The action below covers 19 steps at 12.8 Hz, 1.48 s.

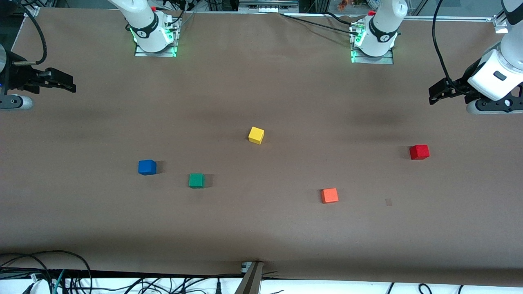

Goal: Pass red block to right arm, stack on blue

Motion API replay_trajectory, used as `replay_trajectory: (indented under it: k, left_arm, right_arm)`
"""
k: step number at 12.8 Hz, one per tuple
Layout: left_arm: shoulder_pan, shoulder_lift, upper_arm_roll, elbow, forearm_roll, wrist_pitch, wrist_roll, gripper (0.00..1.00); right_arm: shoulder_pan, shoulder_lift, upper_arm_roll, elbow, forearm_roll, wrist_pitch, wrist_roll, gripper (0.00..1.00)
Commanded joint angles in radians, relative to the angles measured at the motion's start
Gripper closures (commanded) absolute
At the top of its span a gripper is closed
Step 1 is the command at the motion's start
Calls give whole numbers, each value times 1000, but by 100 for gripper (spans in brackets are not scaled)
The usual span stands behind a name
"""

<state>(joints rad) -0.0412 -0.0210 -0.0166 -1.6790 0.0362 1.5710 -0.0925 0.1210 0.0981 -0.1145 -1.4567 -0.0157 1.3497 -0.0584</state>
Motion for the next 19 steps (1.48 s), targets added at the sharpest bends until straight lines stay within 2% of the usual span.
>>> replay_trajectory:
  k: [1, 13, 18, 19]
  left_arm:
    - [-5, 3, 3, 19, -15, -17, 5, 0]
    - [-12, 6, 3, 21, -15, -19, 5, 0]
    - [-11, 36, 3, 48, -10, -20, -1, 0]
    - [-11, 36, 3, 48, -4, -52, -1, 0]
  right_arm:
    - [-3, 3, 1, 13, 3, -1, 8, 0]
    - [-3, 3, 1, 13, 3, -3, 9, 0]
    - [-3, 3, 1, 13, 3, -3, 9, 0]
    - [-3, 3, 1, 13, 3, -3, 9, 0]
